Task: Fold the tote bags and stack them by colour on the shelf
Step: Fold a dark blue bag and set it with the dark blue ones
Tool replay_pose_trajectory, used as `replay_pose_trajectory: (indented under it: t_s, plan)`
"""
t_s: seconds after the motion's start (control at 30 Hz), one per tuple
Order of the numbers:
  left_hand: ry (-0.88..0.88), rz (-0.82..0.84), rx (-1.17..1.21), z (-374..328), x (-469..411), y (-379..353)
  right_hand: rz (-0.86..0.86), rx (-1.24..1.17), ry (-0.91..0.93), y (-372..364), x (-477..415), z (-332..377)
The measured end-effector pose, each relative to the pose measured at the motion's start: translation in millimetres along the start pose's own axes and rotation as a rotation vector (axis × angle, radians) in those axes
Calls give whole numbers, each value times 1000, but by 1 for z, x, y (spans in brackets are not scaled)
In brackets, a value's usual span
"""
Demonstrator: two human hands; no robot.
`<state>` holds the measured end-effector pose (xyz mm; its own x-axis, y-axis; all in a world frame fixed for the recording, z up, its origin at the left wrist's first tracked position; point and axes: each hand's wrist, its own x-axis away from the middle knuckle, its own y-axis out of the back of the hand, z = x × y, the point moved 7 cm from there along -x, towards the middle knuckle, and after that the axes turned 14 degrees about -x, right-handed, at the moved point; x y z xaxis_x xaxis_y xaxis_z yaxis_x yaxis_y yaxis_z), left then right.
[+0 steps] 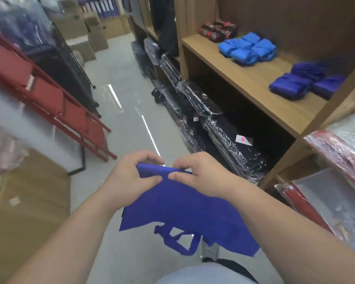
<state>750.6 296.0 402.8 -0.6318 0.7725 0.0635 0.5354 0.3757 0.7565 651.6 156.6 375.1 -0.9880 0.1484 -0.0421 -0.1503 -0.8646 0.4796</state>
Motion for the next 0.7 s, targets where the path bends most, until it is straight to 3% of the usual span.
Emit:
replay_pose_trajectory:
  t_s: [0.2, 0.4, 0.7]
  plan:
    - [51, -48, -16, -12, -96, 17, 49, 8, 76, 65, -82, -16]
    - [176, -135, 39, 8, -173, 34, -28, 86, -3, 125, -122, -85]
    - [161, -129, 157, 54, -307, 58, -399, 74, -254, 219, -124, -181]
